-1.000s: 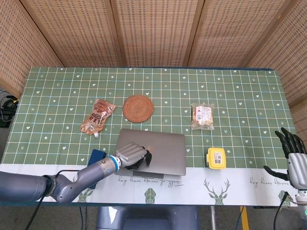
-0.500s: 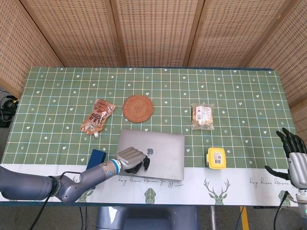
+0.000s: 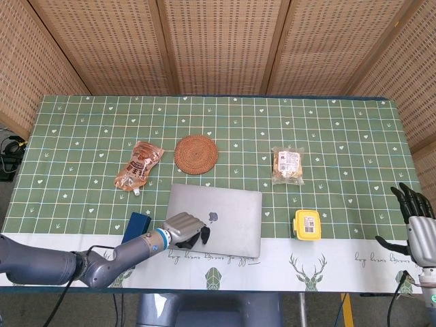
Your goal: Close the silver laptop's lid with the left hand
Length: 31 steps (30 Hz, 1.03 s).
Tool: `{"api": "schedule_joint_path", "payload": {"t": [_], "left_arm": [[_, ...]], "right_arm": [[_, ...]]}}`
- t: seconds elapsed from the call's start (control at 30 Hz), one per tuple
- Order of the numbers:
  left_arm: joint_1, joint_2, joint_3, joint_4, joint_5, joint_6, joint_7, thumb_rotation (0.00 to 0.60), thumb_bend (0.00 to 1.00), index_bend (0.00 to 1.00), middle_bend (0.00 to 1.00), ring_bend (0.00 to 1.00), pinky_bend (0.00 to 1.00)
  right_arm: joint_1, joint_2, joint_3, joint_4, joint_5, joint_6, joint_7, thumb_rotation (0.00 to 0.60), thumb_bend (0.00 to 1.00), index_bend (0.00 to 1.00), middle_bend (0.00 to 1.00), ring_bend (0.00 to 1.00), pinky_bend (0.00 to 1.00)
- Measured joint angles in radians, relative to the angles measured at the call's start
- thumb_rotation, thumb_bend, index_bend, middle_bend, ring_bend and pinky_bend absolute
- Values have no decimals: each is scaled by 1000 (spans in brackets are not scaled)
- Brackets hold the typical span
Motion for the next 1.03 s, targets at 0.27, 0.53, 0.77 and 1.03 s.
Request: {"api": "schedule_joint_path", "payload": {"t": [0.27,0.53,0.77,1.03], "left_arm": [[31,30,-9,-37,26,38,-26,600,855,294,205,194,239],[129,89,-13,-122,83,214,-50,600,366,56,0,0,0],[313,120,41,-171,236,574,19,600,249,0,0,0,0],[635,112,147,-82,459,1033,151,600,214,0,0,0,0]], "right_arm": [[-4,3,-2,-8,-11,13,-1,600,96,0,0,0,0],[-10,5,-9,-18,-39,36,-7,600,96,0,0,0,0],[-10,-7,-26,-30,-84,51,-42,600,97,0,0,0,0],[-13,-29,-44,-38,-122,72,-99,600,96,0,0,0,0]]}}
